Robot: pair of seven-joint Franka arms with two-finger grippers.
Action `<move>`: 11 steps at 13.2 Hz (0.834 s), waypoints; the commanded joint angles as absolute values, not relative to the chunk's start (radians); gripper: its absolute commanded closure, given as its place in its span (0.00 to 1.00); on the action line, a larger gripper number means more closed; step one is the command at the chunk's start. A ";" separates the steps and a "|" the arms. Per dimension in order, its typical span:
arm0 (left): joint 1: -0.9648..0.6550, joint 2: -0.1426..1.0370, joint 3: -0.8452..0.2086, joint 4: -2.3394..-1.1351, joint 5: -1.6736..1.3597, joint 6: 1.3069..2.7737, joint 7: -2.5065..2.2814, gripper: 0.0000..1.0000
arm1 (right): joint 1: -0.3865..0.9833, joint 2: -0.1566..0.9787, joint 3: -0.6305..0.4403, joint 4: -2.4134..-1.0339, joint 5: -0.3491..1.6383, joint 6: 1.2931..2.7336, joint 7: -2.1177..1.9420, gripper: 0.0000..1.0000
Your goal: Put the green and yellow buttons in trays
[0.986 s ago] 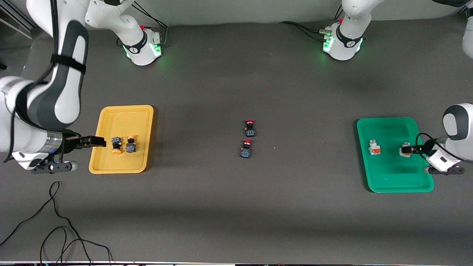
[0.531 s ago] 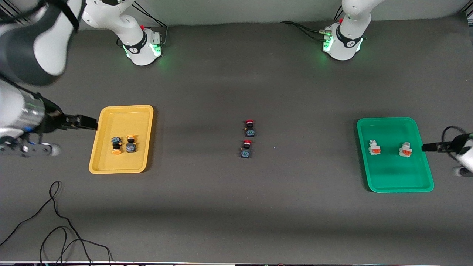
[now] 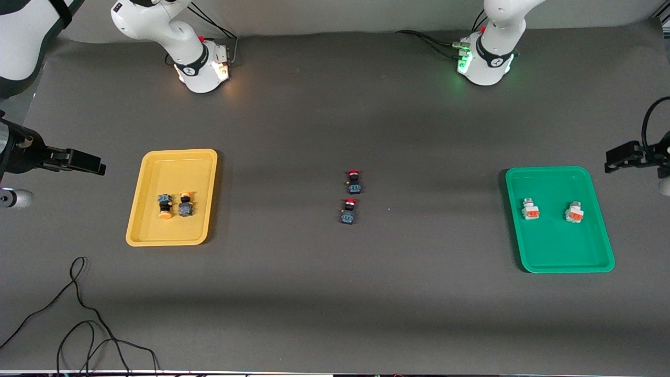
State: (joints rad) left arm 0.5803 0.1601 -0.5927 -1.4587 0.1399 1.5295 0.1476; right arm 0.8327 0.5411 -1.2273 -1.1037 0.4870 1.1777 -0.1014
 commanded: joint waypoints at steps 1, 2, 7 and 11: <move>0.498 0.117 -0.563 -1.471 0.109 1.511 0.102 0.00 | 0.841 0.541 -1.218 -1.094 0.482 1.169 -0.103 0.00; 0.421 0.112 -0.516 -1.471 0.109 1.500 0.031 0.00 | 0.841 0.540 -1.218 -1.095 0.476 1.169 -0.106 0.00; 0.065 0.081 -0.158 -1.483 0.040 1.506 -0.009 0.00 | 0.841 0.534 -1.197 -1.111 0.471 1.167 -0.095 0.00; -0.076 0.078 -0.014 -1.494 0.037 1.525 -0.015 0.00 | 0.639 0.415 -0.764 -1.111 0.182 1.180 -0.069 0.00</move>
State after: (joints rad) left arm 0.0019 0.1033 -0.0917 -1.4623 0.0473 1.5082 -0.0072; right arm 0.7461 0.5006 -0.9920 -1.1071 0.3261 1.1771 -0.1003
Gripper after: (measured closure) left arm 0.000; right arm 0.000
